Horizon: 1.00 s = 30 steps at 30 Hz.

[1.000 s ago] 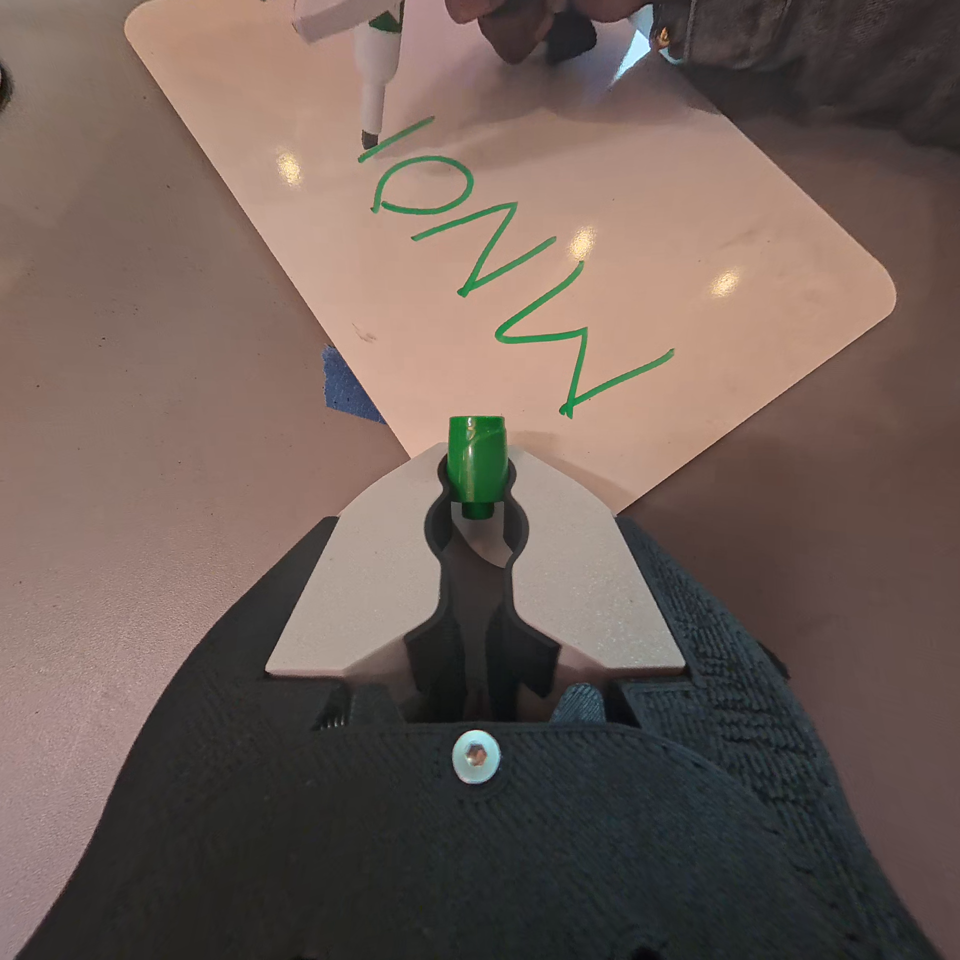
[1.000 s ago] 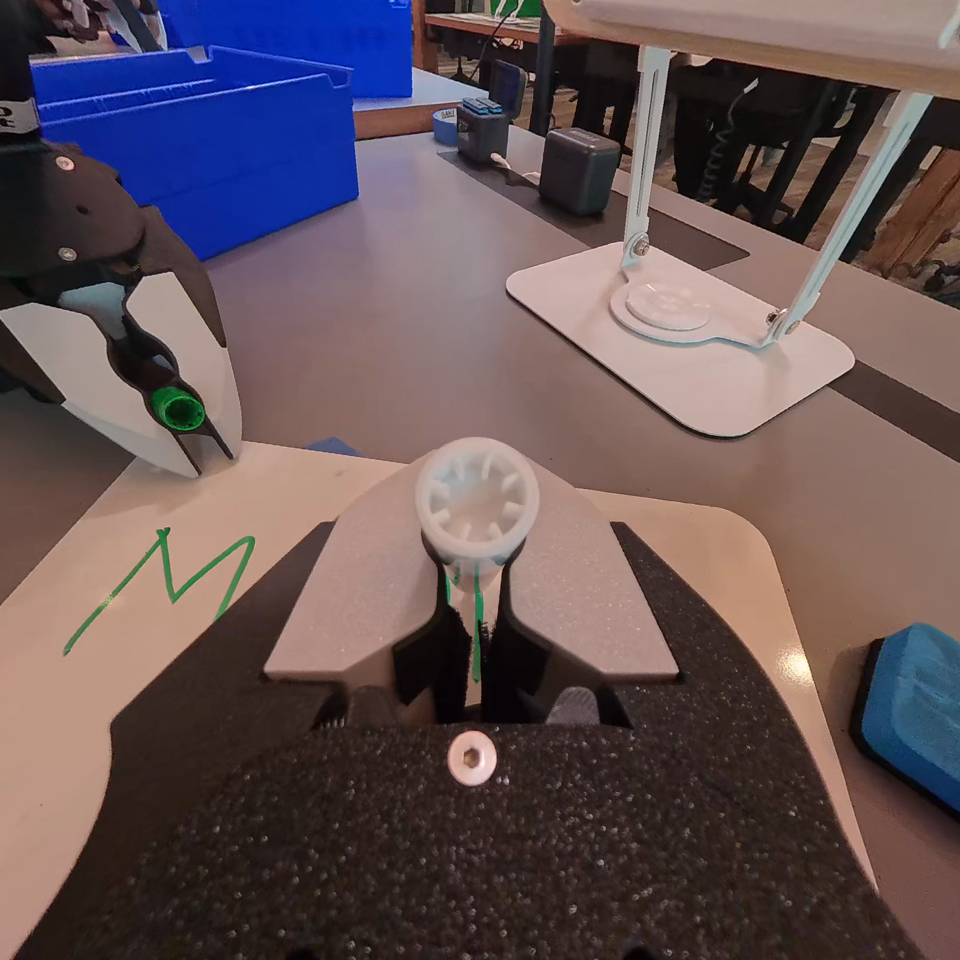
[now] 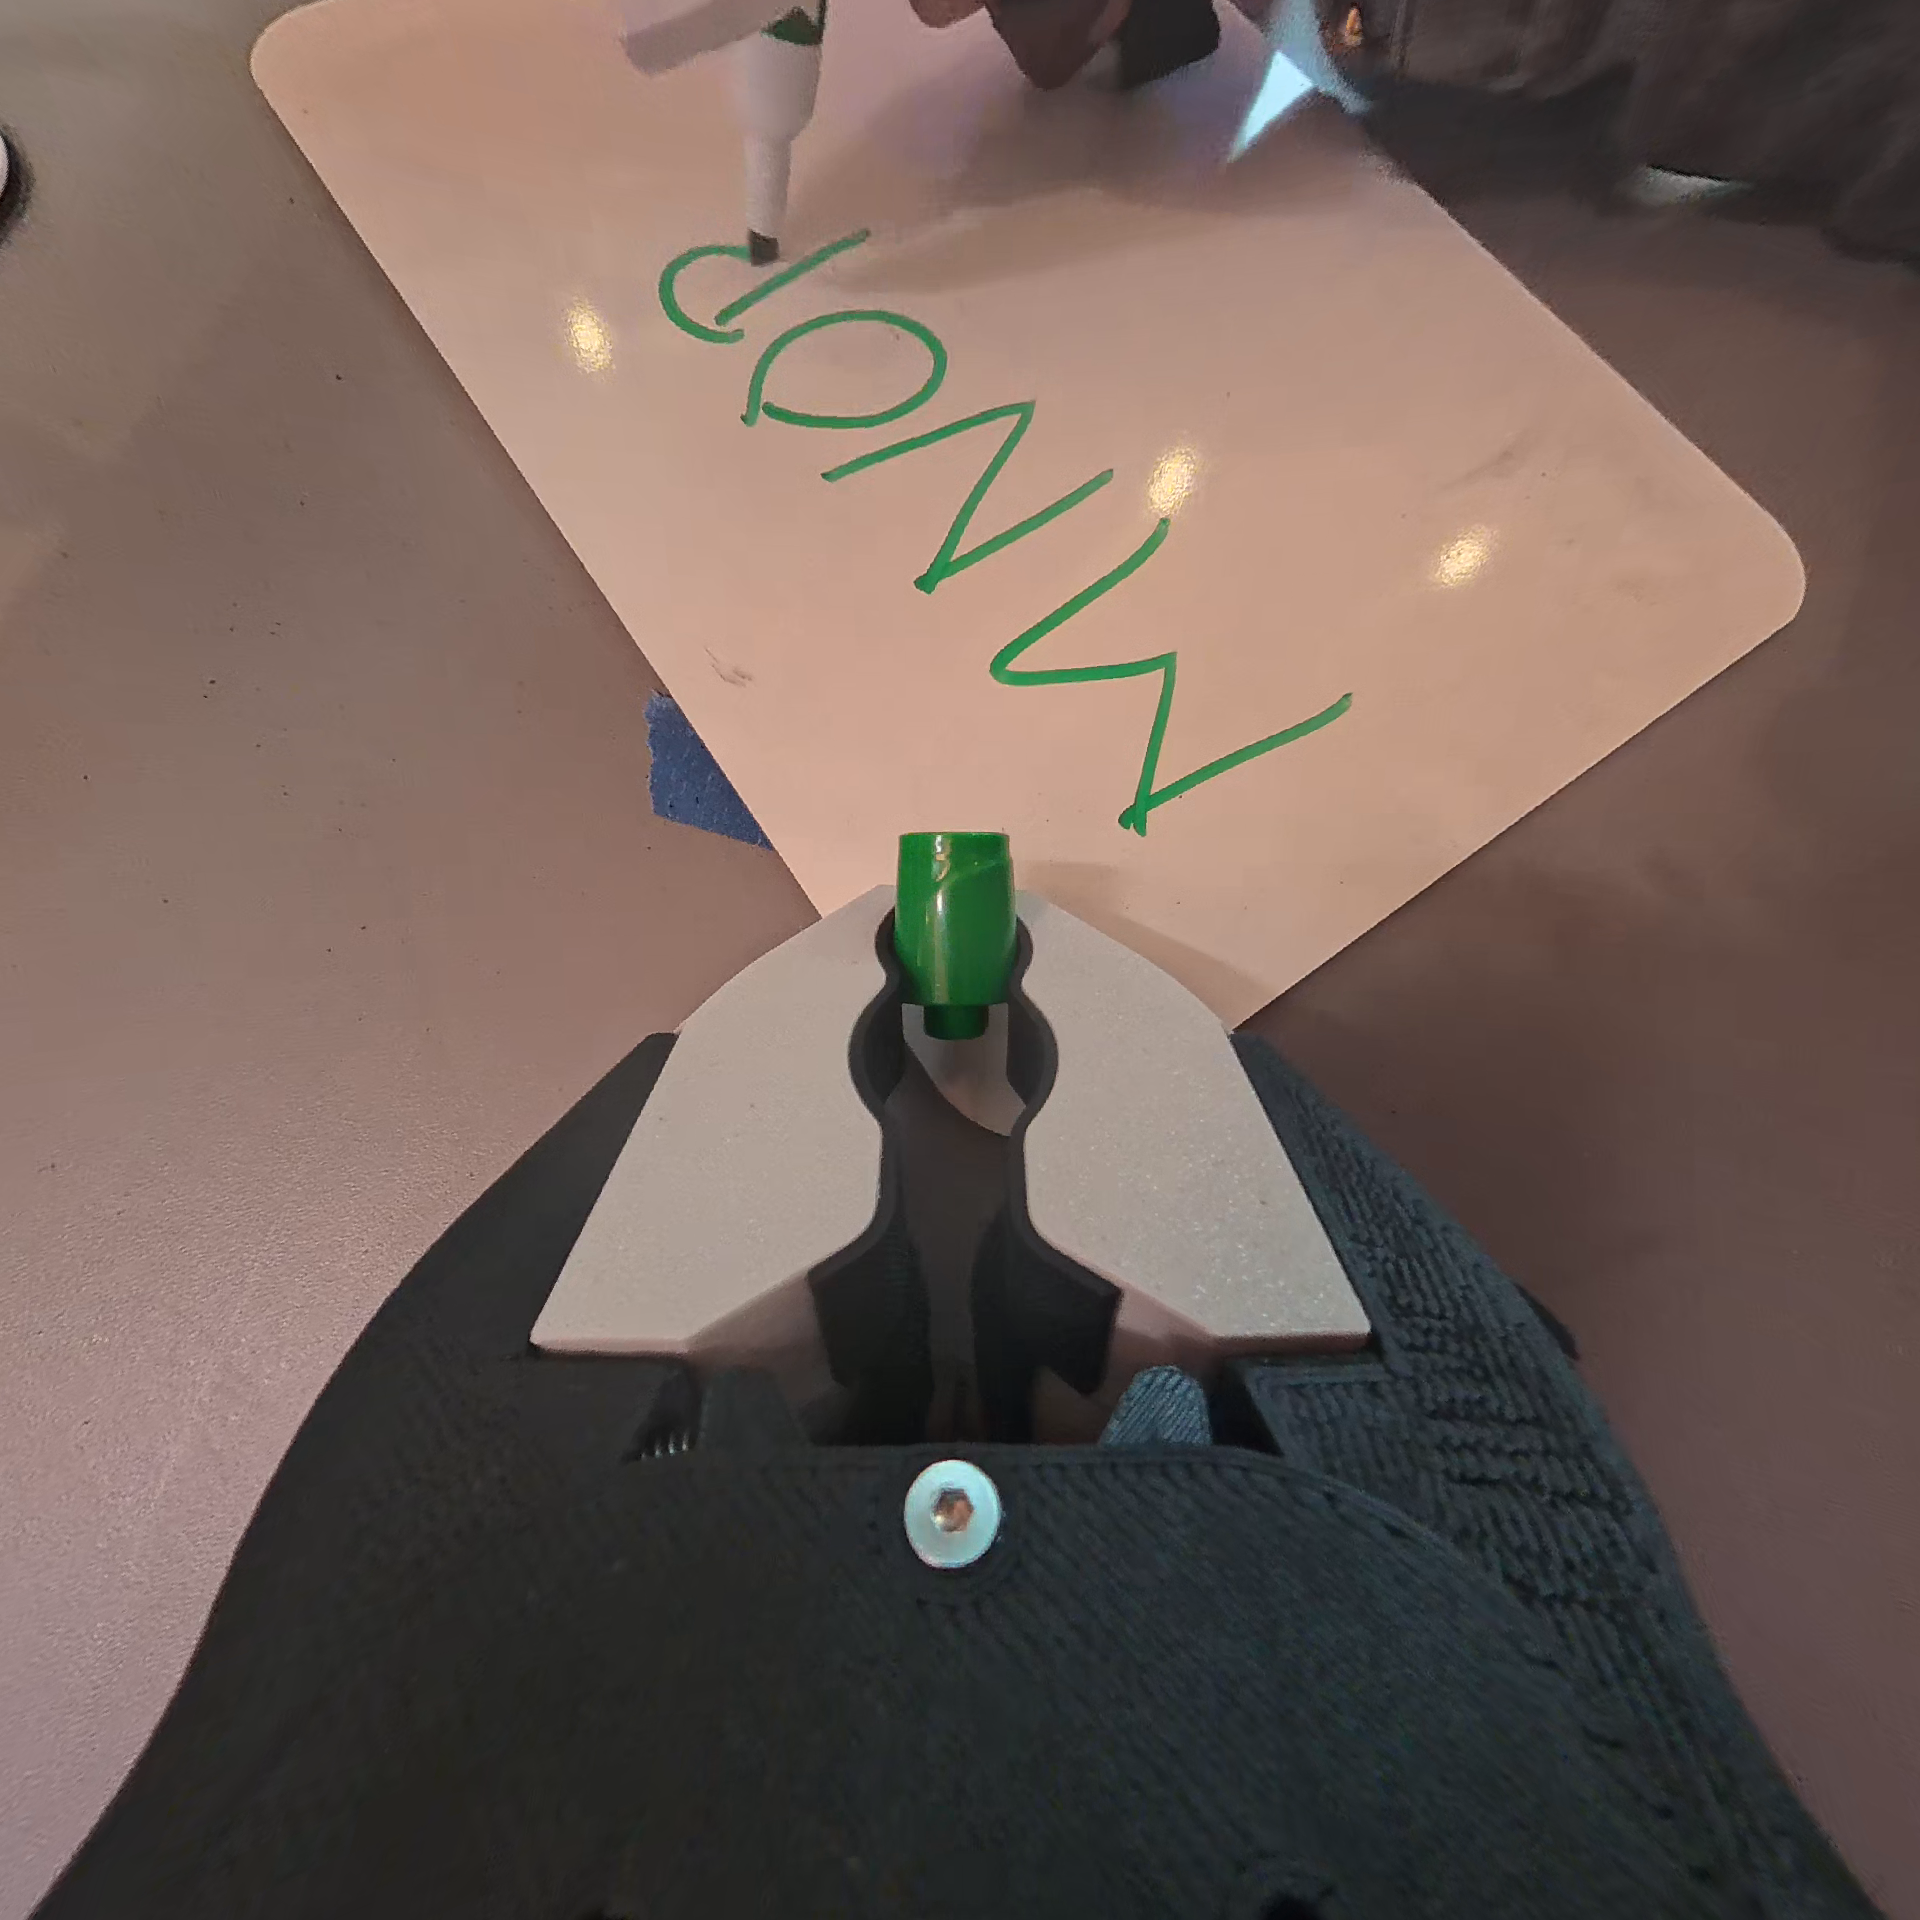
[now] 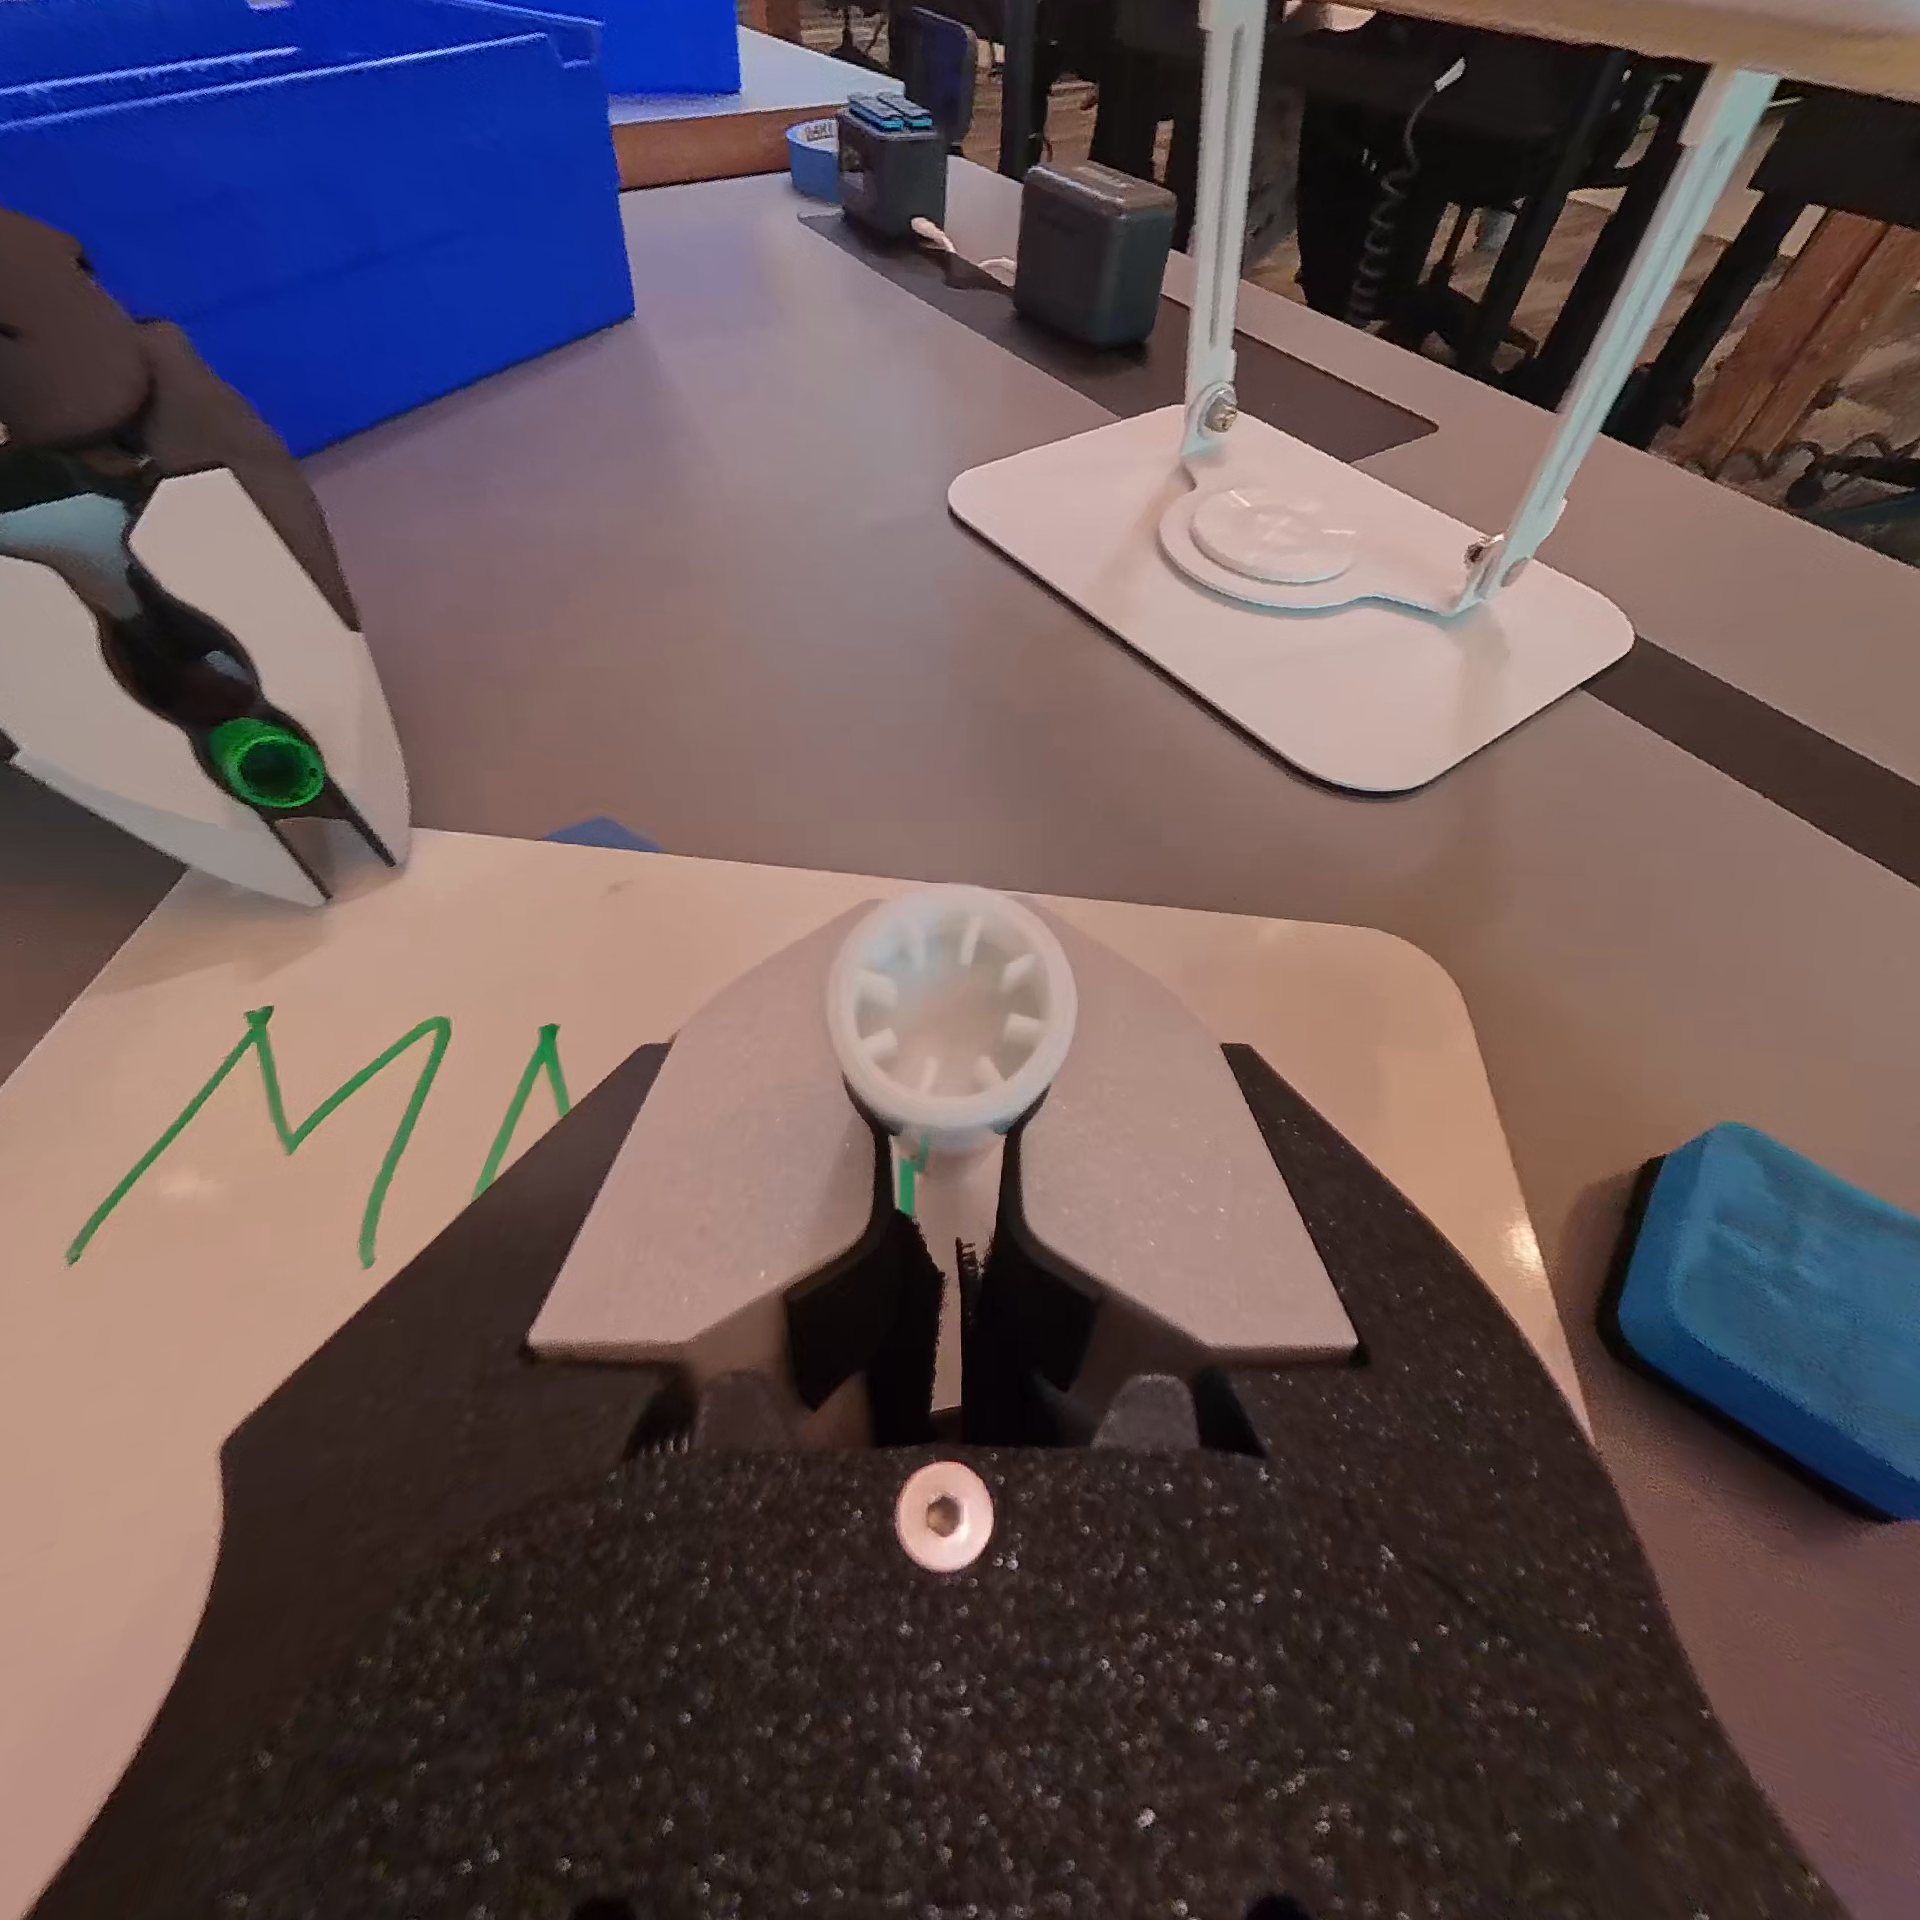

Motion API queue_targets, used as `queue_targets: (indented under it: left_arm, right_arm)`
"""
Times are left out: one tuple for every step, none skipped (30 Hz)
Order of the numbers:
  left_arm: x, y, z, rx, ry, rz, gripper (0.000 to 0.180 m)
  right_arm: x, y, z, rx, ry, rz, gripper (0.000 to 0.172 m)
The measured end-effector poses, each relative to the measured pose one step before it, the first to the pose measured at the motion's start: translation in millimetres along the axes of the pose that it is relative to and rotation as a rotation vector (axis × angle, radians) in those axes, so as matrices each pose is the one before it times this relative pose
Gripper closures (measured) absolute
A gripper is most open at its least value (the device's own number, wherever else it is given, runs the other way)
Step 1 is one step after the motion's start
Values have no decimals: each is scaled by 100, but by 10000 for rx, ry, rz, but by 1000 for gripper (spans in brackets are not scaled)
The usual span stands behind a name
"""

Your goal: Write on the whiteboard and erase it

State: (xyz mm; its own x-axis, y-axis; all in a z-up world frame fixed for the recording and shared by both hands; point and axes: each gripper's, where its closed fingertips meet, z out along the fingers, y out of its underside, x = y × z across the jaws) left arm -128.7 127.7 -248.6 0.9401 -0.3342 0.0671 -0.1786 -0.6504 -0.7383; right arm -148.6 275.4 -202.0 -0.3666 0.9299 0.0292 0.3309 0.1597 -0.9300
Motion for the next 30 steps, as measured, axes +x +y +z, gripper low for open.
queue_targets:
  left_arm:
    - [-3,-1,1,1,-1,1,165]
    - [-3,5,-6,1,-3,3,165]
    - [-10,2,-1,-1,-5,5,165]
    - [3,-1,2,-1,-3,4,165]
    - [-3,1,0,-1,-2,1,165]
    - [1,-1,2,-1,-3,6,165]
    - [-4,-1,0,1,0,4,165]
    - [-1,-5,4,0,6,-6,165]
    - [-4,9,4,0,3,-3,165]
    - [5,-7,-3,-3,-6,10,165]
    - [0,7,2,-9,-11,20,165]
    - [7,-1,6,-3,-8,15,165]
    - [-3,7,5,2,3,-5,165]
    - [11,-1,1,1,5,-7,165]
    - [-6,1,-1,-1,-3,3,165]
    - [9,-3,5,-1,-4,6,165]
    - [3,-4,2,3,1,-2,165]
    - [2,-1,-1,2,5,-6,165]
    - [6,-1,14,1,4,-6,165]
    - [4,4,-6,2,-1,-2,165]
    - [5,-2,5,-1,-6,7,165]
    - [1,-7,9,-1,-2,3,165]
    - [6,-2,1,1,3,-3,165]
    - [11,-3,4,1,1,-1,165]
    - [1,-1,2,-1,-4,5,165]
    - [4,0,2,-1,-3,2,165]
    - [8,-2,3,0,-1,1,165]
    - [2,0,0,0,1,0,165]
    - [9,-2,3,0,1,2,165]
    - [7,-3,4,1,2,7,165]
  right_arm:
    - [-382,4,-39,0,-66,-102,156]
    - [-343,-14,-4,3,-76,-99,156]
    - [-287,-15,2,4,-87,-58,156]
    - [-138,-18,-2,4,-45,5,156]
    - [-108,-5,-6,8,-80,44,156]
    - [-68,-12,-5,5,-76,46,156]
    - [39,2,-1,1,8,35,156]
    - [63,-19,-18,16,21,41,156]
    - [123,-95,-83,85,56,61,156]
    - [152,-244,-182,222,44,99,156]
    - [147,-347,-228,295,-13,166,156]
    - [200,-238,-201,219,-17,214,156]
    - [208,-121,-98,110,6,164,156]
    - [233,-16,-27,15,66,29,156]
    - [195,51,50,-54,73,-43,156]
    - [83,69,106,-74,16,-43,156]
    - [42,65,103,-70,0,-33,156]
    - [56,50,100,-56,5,-37,156]
    - [96,8,65,-28,24,-26,156]
    - [222,-25,38,9,69,-1,156]
    - [342,-69,17,45,109,29,156]
    - [452,-100,18,62,122,59,156]
    - [469,-92,49,54,114,65,156]
    - [417,-67,93,28,74,48,156]
    - [344,-48,152,-5,51,28,156]
    - [273,-17,224,-42,33,-9,156]
    - [202,9,269,-67,28,-53,156]
    - [154,9,316,-82,19,-78,156]
    - [94,10,327,-78,-7,-69,156]
    - [43,9,315,-85,-23,-57,156]
